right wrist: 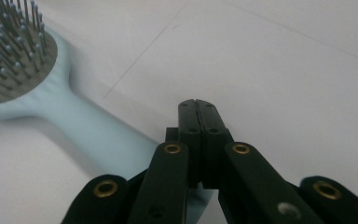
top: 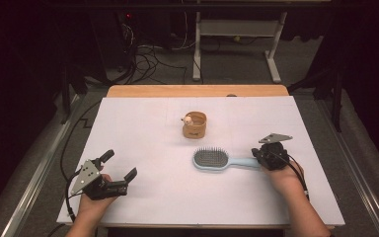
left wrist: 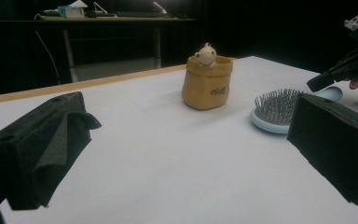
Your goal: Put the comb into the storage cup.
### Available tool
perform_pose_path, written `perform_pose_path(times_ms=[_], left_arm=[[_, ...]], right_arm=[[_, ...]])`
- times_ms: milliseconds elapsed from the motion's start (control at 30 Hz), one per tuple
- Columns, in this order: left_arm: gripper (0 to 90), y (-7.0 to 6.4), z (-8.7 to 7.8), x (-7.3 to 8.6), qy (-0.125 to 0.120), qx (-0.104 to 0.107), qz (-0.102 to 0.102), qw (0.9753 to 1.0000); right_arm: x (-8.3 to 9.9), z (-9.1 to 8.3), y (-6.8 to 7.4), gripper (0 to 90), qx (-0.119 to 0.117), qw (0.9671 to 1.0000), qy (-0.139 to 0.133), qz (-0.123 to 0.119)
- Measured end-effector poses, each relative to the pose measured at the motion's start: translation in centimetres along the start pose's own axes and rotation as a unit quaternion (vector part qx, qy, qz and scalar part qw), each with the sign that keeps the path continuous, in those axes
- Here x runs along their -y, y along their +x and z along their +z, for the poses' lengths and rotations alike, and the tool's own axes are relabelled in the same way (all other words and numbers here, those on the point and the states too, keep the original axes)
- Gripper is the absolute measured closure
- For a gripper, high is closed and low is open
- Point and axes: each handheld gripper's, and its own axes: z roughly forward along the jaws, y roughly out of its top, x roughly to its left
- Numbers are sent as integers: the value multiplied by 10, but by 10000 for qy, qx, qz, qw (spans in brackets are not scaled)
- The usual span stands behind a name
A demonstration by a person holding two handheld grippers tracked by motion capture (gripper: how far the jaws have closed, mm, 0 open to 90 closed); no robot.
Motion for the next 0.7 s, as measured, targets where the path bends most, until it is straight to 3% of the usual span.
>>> perform_pose_path(times_ms=[233,433,467,533,700], left_arm=[[3,0,0,0,4,-9,-22,10000],[3,1,-1,-1,-1,20,51,10000],[3,-2,-1,0,3,-47,-109,9999],[3,-2,-1,-1,-2,-63,-134,9999],[2,0,-1,-1,-15,1,19,10000]], right_arm=[[4,-4,0,900,-219,9995,206,-42],[9,-7,2,900,-336,9992,221,-61],[10,-8,3,900,-344,9991,218,-79],[14,-10,6,900,-403,9989,212,-87],[27,-19,17,900,-606,9980,108,-124]])
